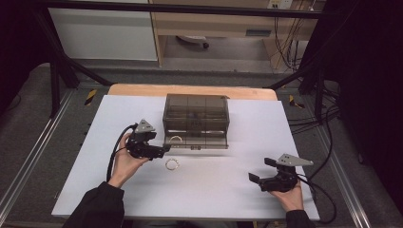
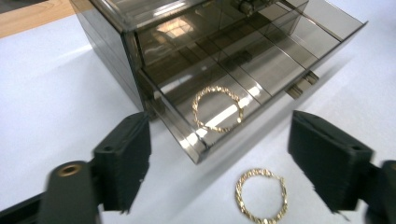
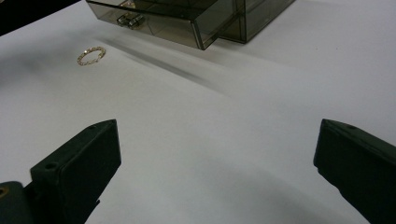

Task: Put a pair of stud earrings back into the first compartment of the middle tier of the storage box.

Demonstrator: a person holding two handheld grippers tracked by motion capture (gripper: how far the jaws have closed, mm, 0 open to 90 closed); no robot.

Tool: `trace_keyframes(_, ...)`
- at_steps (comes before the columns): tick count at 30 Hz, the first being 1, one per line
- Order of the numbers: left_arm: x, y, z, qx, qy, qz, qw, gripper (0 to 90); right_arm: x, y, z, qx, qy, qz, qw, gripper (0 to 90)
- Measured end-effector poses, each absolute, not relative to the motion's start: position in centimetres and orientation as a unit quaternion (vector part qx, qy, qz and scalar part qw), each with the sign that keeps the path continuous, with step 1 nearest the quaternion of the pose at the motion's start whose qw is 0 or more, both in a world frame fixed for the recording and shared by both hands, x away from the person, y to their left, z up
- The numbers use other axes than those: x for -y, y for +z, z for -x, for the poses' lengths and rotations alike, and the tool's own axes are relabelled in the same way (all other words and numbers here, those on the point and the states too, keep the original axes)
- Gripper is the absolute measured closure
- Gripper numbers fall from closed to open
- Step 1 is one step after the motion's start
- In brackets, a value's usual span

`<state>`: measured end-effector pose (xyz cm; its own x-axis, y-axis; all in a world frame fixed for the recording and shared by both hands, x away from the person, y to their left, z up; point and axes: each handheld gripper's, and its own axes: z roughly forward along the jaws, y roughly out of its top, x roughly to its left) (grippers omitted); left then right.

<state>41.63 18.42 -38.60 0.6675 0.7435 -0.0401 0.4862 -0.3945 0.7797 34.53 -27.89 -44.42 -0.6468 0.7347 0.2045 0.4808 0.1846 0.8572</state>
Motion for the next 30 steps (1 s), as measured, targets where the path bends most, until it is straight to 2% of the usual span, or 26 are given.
trace_keyframes(9,-19.0,-39.4,-40.4,-0.372,0.15,-0.829,0.391,9.7,27.9,-44.4,-34.5,-0.759,0.496,-0.401,0.127,1.2)
trace_keyframes(18,-18.9,-40.9,-39.3,-0.369,0.144,-0.838,0.376,9.0,27.9,-44.4,-34.5,-0.759,0.497,-0.401,0.127,1.2)
trace_keyframes(26,-18.7,-42.2,-39.3,-0.381,0.139,-0.839,0.364,20.9,27.9,-44.4,-34.5,-0.759,0.497,-0.401,0.127,1.2)
trace_keyframes(30,-18.4,-42.4,-39.5,-0.382,0.134,-0.839,0.364,30.3,27.9,-44.4,-34.5,-0.759,0.497,-0.401,0.127,1.2)
